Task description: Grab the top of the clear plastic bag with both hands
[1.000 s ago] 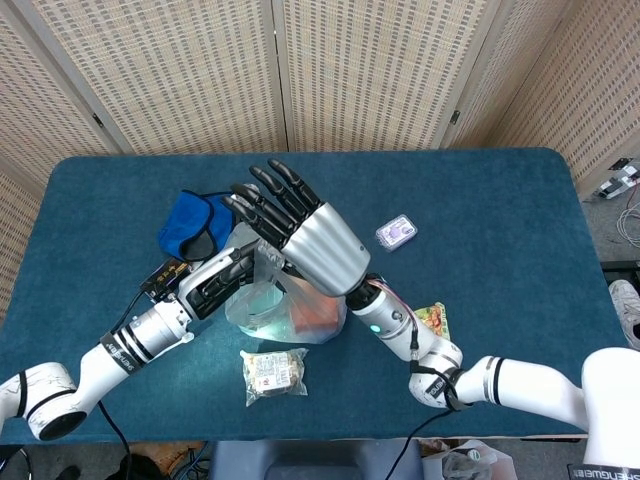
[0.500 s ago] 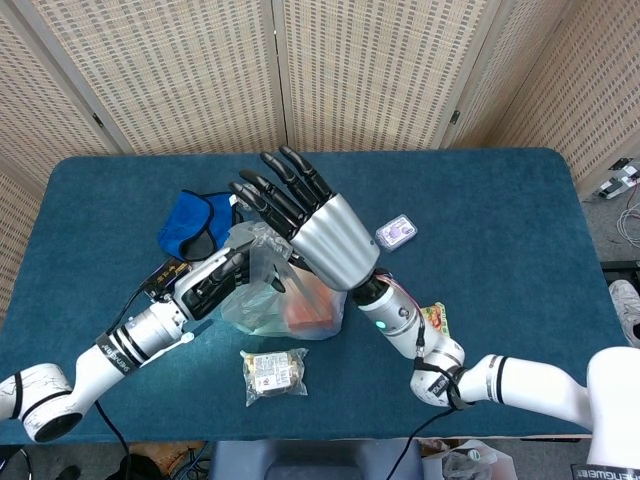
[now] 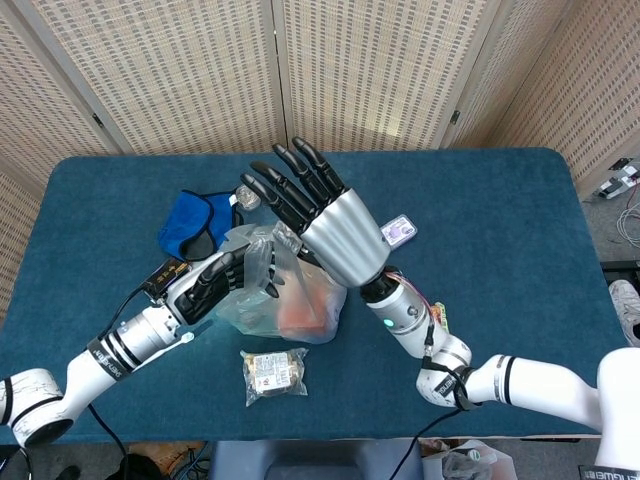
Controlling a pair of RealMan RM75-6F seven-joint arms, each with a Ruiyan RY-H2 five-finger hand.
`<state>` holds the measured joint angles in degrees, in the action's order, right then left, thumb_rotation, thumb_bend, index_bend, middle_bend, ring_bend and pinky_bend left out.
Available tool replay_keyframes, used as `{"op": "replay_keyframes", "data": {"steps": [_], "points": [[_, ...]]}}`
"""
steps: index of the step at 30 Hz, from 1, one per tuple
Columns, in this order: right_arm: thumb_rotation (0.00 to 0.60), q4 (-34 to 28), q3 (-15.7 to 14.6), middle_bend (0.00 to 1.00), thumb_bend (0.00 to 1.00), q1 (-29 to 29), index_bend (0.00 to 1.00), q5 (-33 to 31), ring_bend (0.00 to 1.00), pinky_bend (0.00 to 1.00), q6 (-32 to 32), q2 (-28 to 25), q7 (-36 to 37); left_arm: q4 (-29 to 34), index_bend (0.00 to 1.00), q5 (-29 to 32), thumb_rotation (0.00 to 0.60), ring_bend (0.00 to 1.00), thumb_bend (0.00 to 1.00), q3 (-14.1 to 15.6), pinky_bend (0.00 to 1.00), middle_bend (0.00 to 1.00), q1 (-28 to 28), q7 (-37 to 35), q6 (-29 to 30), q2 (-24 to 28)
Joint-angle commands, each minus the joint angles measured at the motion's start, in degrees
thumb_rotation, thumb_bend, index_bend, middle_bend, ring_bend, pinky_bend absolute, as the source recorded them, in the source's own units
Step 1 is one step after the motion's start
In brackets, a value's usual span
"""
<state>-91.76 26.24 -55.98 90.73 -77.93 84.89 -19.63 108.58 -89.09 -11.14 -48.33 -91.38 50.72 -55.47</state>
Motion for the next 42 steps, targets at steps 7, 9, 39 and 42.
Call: {"op": "replay_keyframes", "data": {"steps": [7, 9, 39, 42], "points": [[0.600, -1.09, -0.54, 0.17, 0.27, 0.63, 0.01, -0.01, 0.04, 0.09, -0.35, -1.44, -0.43, 0.36, 0.19, 1.27, 0.077, 0.31, 0.25, 0.36, 0.34, 0.28, 0.99, 1.07, 0.62, 0.91], [0.600, -1.01, -0.53, 0.17, 0.27, 0.49, 0.01, -0.36, 0.04, 0.09, -0.11, -1.41, -0.25, 0.54, 0.19, 0.83, 0.077, 0.31, 0.25, 0.39, 0.34, 0.28, 1.03, 0.12, 0.77, 0.96], [0.600, -1.81, -0.75, 0.17, 0.27, -1.28, 0.01, -1.55, 0.04, 0.09, 0.65, -0.67, -1.01, -3.50, 0.22, 1.21, 0.016, 0.31, 0.25, -0.43, 0.33, 0.28, -2.30, -1.07, 2.57, -2.76], [0.600, -1.88, -0.93, 0.17, 0.27, -1.21, 0.01, -1.46, 0.04, 0.09, 0.64, -0.81, -1.02, -3.48, 0.22, 1.58, 0.001, 0.31, 0.25, -0.18, 0.32, 0.28, -1.66, -0.16, 2.88, -2.52]]}}
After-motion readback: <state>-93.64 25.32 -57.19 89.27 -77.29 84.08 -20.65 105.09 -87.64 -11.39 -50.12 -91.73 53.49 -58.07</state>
